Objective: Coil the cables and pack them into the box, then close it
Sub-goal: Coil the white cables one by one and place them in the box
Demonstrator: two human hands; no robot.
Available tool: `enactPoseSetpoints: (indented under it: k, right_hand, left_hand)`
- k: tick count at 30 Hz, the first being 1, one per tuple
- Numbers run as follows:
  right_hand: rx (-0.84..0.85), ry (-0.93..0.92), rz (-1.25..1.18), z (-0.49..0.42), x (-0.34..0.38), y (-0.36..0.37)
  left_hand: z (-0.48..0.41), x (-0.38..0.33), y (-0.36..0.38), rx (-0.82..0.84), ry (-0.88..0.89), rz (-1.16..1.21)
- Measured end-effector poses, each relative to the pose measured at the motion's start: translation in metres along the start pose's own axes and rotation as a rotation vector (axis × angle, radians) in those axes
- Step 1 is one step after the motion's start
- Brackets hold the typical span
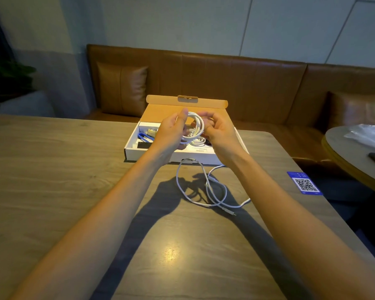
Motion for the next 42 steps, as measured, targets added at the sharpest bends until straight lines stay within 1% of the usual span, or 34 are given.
enactPoseSetpoints:
  k: [3,7,10,12,15,17,19,22,25,27,32,35,37,39,42]
  right_hand:
    - [0.021,0.131,-0.029,0.002,-0.011,0.003]
    - [-0.013,0.225,0.001,0.002,-0.011,-0.005]
    - [0.052,0.274,-0.038,0.005,-0.006,-0.001]
    - [0.07,0.269,-0.054,0.005,-0.001,-0.001]
    - [0.035,0.286,-0.102,0.004,0.004,-0.002]
    - [0.02,0.282,-0.077,0.003,0.005,-0.004]
    - [0.057,0.258,-0.064,0.003,0.004,-0.003]
    - [0.096,0.223,-0.092,0.003,0.004,-0.006]
    - [0.17,0.163,-0.243,0.005,0.008,-0.006]
    - [0.188,0.117,-0.222,0.007,0.006,-0.003]
    - [0.0,-0.115,0.121,0.009,0.011,-0.003]
    - [-0.104,-0.239,0.321,0.009,0.013,-0.009]
    - [-0.159,-0.286,0.401,0.01,0.011,-0.011]
    - [-0.198,-0.313,0.444,0.01,0.009,-0.014]
    - [-0.204,-0.339,0.499,0.01,0.006,-0.018]
  left_hand:
    - [0.001,0.001,-0.001,-0.001,0.007,0.001]
    - [0.002,0.0,-0.002,-0.056,0.039,-0.066]
    - [0.0,0.002,-0.002,-0.088,0.034,-0.086]
    - [-0.003,0.003,-0.002,-0.141,0.051,-0.113]
    - [-0.004,0.0,-0.001,-0.213,0.119,-0.224]
    - [-0.003,-0.003,0.0,-0.252,0.157,-0.299]
    - [-0.002,-0.006,0.0,-0.284,0.195,-0.327]
    - [0.0,-0.009,-0.002,-0.289,0.27,-0.336]
    - [0.0,-0.013,-0.005,-0.252,0.33,-0.288]
    - [-0.001,-0.014,-0.005,-0.227,0.337,-0.261]
    - [-0.003,-0.006,-0.002,-0.089,0.207,-0.25]
    - [-0.002,-0.002,-0.002,-0.037,0.087,-0.234]
    - [-0.003,0.002,-0.002,0.007,-0.015,-0.176]
    - [-0.004,0.007,-0.004,0.086,-0.119,-0.091]
    - [-0.005,0.012,-0.009,0.2,-0.235,0.013]
Point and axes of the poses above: each hand's wrist, its own z-axis away from the middle knuckle, its own y-axis out of the palm, x = y × z, the point moved 5 cm from there along -z, towards the middle knuckle, and after that the axes turned 10 degrees about -y, right-handed, at the moved point
